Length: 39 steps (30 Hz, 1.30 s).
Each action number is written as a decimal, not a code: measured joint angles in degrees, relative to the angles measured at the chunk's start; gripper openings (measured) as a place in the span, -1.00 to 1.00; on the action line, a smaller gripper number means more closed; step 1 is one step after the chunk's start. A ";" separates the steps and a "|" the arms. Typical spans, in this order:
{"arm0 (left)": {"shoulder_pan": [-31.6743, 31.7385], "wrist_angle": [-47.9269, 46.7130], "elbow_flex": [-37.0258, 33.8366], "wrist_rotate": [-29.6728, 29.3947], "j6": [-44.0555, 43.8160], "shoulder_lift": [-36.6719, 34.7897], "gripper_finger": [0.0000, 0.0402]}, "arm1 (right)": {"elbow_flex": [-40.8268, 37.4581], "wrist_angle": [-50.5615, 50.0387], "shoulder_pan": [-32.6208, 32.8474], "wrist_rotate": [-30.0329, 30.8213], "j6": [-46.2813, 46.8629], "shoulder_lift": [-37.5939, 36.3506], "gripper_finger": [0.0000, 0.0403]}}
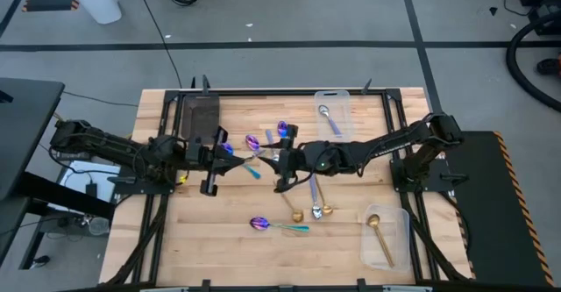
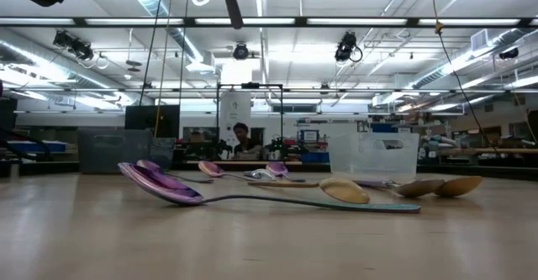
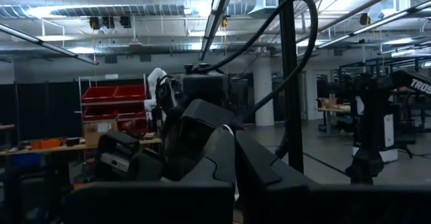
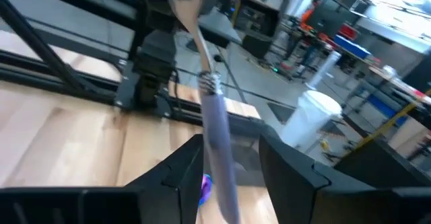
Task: Sort silverware by color (type)
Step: Put the purple spoon into the bottom transparent bin
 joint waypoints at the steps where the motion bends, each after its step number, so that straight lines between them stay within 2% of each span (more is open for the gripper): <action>1: 0.00 -0.04 0.00 0.00 0.33 0.00 -0.98 | 0.00 -0.01 -0.50 -1.57 0.00 0.00 -0.25; 7: 0.00 -0.07 0.00 2.45 1.17 0.44 -0.98 | 0.00 0.70 -4.02 -15.34 0.05 0.00 -0.30; 11: 0.00 -0.15 0.00 2.82 1.17 0.44 -0.98 | 0.00 0.82 -5.60 -20.32 0.43 0.00 -0.36; 15: 0.02 -0.22 0.00 2.80 1.21 0.44 -0.97 | 0.00 0.80 -6.38 -22.86 0.44 0.00 -0.46; 22: 0.07 -0.69 0.02 2.76 1.01 0.37 -0.95 | -0.02 -0.17 -6.34 -24.29 -0.31 0.00 -0.77; 26: 0.04 -2.22 0.02 1.52 1.38 0.37 -0.91 | -0.02 -1.88 -6.34 -24.99 -0.22 0.00 -0.79; 29: 0.04 -5.19 0.07 -0.66 1.98 0.37 -0.75 | -0.06 -1.91 -5.99 -24.59 0.38 0.04 -0.78; 36: 0.00 -13.97 0.00 -1.92 1.80 -0.33 -0.21 | 0.00 -3.24 -5.86 -24.41 0.82 0.00 -0.77; 39: -0.02 -19.79 0.00 -4.67 1.02 -0.50 -0.09 | 0.00 -5.15 -5.86 -23.58 1.90 0.00 -0.77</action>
